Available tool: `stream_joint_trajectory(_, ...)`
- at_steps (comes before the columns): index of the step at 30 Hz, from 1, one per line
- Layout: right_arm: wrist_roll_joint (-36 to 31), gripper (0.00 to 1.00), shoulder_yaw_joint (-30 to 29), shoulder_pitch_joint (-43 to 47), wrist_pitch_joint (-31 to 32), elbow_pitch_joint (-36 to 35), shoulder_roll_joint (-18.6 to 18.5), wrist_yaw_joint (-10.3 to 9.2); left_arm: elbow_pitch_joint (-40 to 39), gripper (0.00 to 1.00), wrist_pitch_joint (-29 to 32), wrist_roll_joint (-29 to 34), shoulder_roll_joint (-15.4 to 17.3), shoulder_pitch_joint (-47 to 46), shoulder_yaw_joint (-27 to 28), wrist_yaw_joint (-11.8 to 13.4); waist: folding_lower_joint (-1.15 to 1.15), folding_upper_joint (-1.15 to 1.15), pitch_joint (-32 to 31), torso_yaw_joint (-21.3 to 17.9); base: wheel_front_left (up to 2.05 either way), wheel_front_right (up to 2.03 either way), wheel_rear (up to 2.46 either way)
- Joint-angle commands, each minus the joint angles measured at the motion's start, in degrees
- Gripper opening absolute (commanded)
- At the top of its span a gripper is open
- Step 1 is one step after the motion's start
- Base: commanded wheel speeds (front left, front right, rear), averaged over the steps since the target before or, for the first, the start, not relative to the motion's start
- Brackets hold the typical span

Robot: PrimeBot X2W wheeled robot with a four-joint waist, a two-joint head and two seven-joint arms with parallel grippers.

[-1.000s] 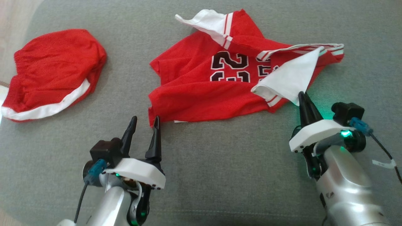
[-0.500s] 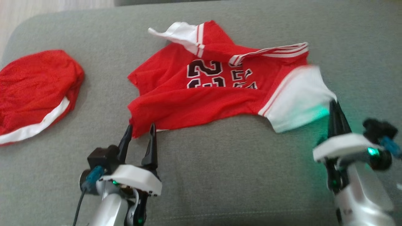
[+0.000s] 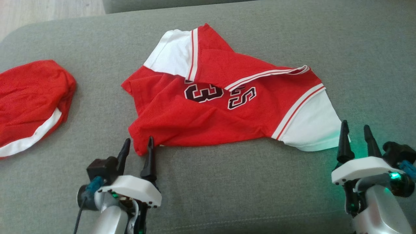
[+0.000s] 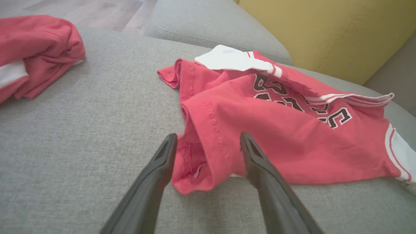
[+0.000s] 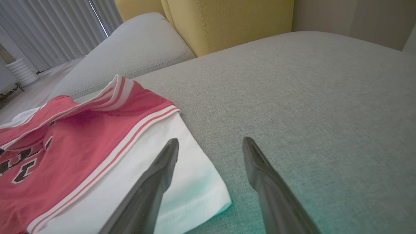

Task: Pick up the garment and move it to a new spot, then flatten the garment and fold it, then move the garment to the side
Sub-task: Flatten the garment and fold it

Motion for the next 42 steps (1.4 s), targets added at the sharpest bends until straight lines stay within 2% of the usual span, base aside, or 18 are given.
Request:
stream_joint_trajectory(1, -0.2, 1.0, 1.9, -1.2, -0.4, -1.7, 0.2, 0.37, -1.1, 1.0, -0.3, -0.7, 0.4, -0.4, 2.5, 0.3, 0.0, 0.0, 0.0, -0.3, 0.0, 0.0, 0.0)
stream_joint_trajectory(8, 0.1, 1.0, 3.2, -1.8, -0.5, -2.2, 0.4, 0.37, 0.4, 1.0, -0.3, -1.2, 0.4, -1.4, 3.3, -0.8, 0.0, 0.0, 0.4, -1.1, 0.0, 0.0, 0.0)
stream_joint_trajectory(13, 1.4, 1.0, 4.8, -2.2, -0.6, -2.3, 0.4, 0.37, 3.3, 1.0, -0.3, -2.3, 0.4, -3.3, 3.1, -3.4, 0.0, 0.0, 1.0, -1.7, 0.0, 0.0, 0.0)
stream_joint_trajectory(14, 1.6, 1.0, 5.1, -2.3, -0.6, -2.3, 0.4, 0.37, 3.7, 0.89, -0.3, -2.4, 0.4, -3.8, 3.2, -3.9, 0.0, 0.0, 1.2, -1.8, 0.0, 0.0, 0.0)
stream_joint_trajectory(15, 1.6, 1.0, 5.2, -2.4, -0.6, -2.3, 0.4, 0.37, 3.9, 0.39, -0.3, -2.3, 0.4, -4.4, 3.3, -4.3, 0.0, 0.0, 1.3, -1.9, 0.0, 0.0, 0.0)
stream_joint_trajectory(16, 1.7, 1.0, 5.4, -2.5, -0.6, -2.3, 0.4, 0.37, 3.8, 0.0, -0.3, -2.0, 0.4, -4.9, 3.4, -4.8, 0.0, 0.0, 1.4, -2.0, 0.0, 0.0, 0.0)
stream_joint_trajectory(20, 2.0, 1.0, 5.5, -2.4, -0.7, -2.2, 0.4, 0.37, 0.5, 0.0, -0.3, -0.5, 0.4, -6.5, 3.5, -6.3, 0.0, 0.0, 1.3, -1.9, 0.0, 0.0, 0.0)
stream_joint_trajectory(22, 2.3, 1.0, 5.4, -2.1, -0.8, -1.9, 0.4, 0.37, -3.6, 0.0, -0.3, -0.2, 0.4, -7.0, 2.5, -7.1, 0.0, 0.0, 1.0, -1.3, 0.0, 0.0, 0.0)
stream_joint_trajectory(28, 3.5, 1.0, 6.3, -2.4, -0.8, -1.5, 0.4, 0.37, -8.6, 0.0, -0.3, -1.1, 0.4, -7.4, 0.9, -5.5, 0.0, 0.0, 1.3, -0.5, 0.0, 0.0, 0.0)
stream_joint_trajectory(33, 4.6, 1.0, 8.5, -4.2, -0.8, -1.9, 0.4, 0.37, -3.4, 0.0, -0.3, -1.2, 0.4, -9.5, 1.5, -3.9, 0.0, 0.0, 3.4, -1.7, 0.0, 0.0, 0.0)
stream_joint_trajectory(36, 5.6, 1.0, 10.1, -5.4, -0.9, -2.6, 0.4, 0.37, 1.5, 0.0, -0.3, 0.3, 0.4, -12.2, 3.9, -3.0, 0.0, 0.0, 5.0, -3.1, 0.0, 0.0, 0.0)
stream_joint_trajectory(42, 6.3, 1.0, 11.2, -5.8, -0.9, -3.5, 0.4, 0.37, 7.3, 0.0, -0.3, 3.3, 1.0, -16.1, 8.2, -2.9, 0.0, 0.0, 6.6, -4.7, 0.0, 0.0, 0.0)
